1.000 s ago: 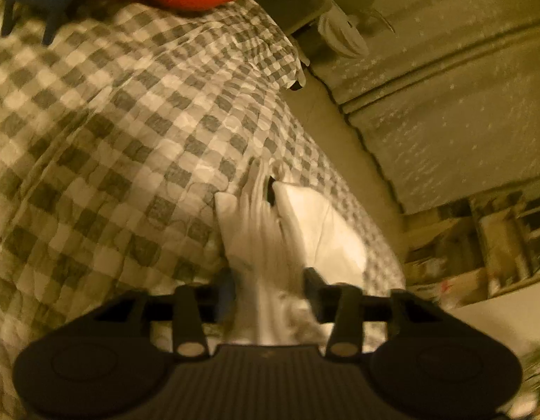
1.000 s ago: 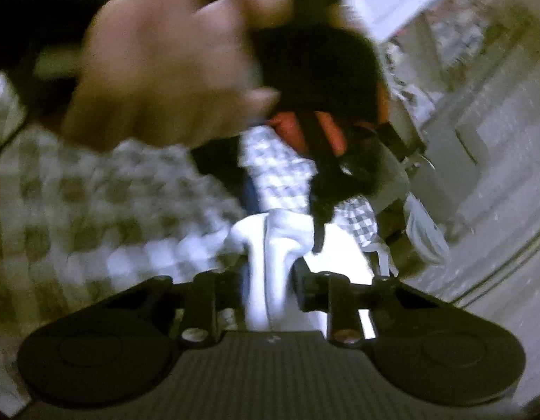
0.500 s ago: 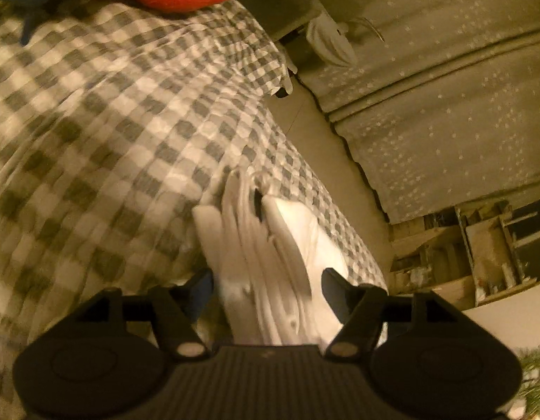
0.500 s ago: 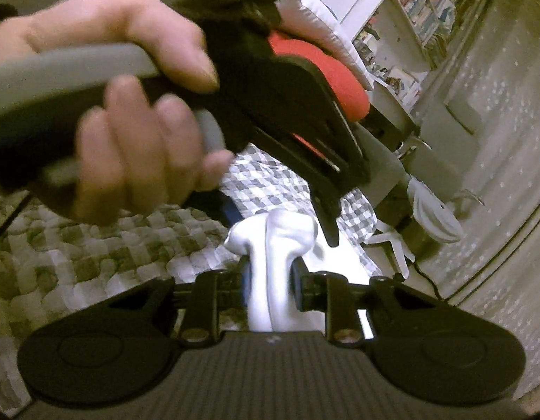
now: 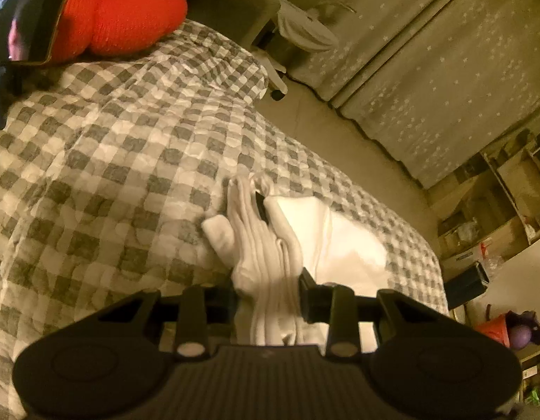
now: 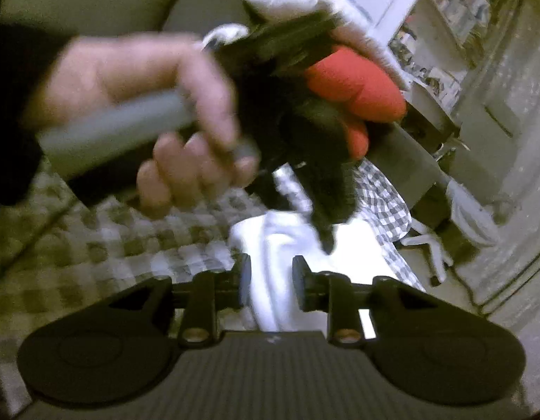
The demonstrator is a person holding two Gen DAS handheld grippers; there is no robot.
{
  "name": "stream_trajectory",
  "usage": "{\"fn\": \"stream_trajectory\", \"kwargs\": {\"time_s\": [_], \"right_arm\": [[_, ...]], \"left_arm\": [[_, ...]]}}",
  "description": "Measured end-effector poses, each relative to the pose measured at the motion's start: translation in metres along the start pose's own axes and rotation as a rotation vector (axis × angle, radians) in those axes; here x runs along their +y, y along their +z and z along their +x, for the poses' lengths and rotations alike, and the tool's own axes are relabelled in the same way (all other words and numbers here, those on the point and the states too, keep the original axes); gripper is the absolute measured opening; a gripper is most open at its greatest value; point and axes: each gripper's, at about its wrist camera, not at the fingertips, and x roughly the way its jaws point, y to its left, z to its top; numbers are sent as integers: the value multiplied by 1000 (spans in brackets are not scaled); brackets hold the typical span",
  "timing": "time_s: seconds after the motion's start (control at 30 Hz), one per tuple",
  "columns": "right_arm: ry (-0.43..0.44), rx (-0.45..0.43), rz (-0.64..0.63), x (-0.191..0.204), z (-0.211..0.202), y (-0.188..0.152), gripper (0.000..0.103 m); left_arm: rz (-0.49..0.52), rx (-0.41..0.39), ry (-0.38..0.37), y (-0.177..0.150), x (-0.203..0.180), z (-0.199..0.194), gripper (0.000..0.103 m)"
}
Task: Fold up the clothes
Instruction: 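Lift the folded white shirt with both grippers holding its side edges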
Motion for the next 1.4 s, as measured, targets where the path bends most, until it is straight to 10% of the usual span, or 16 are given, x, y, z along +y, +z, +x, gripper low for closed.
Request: {"fn": "stream_trajectory", "kwargs": {"time_s": [0.23, 0.63, 0.87, 1.4], "right_arm": [[-191, 138, 611, -107, -2, -36, 28], [-36, 220, 1174, -150, 16, -81, 58], [52, 164, 1226, -151, 31, -87, 59], [-47, 37, 1244, -140, 42, -89, 57]], "left_arm": [[31, -8, 37, -1, -5, 3, 34], [4, 3, 52, -4, 1, 9, 37], [0, 1, 57, -7, 1, 9, 37], [19, -3, 67, -9, 0, 10, 38]]}}
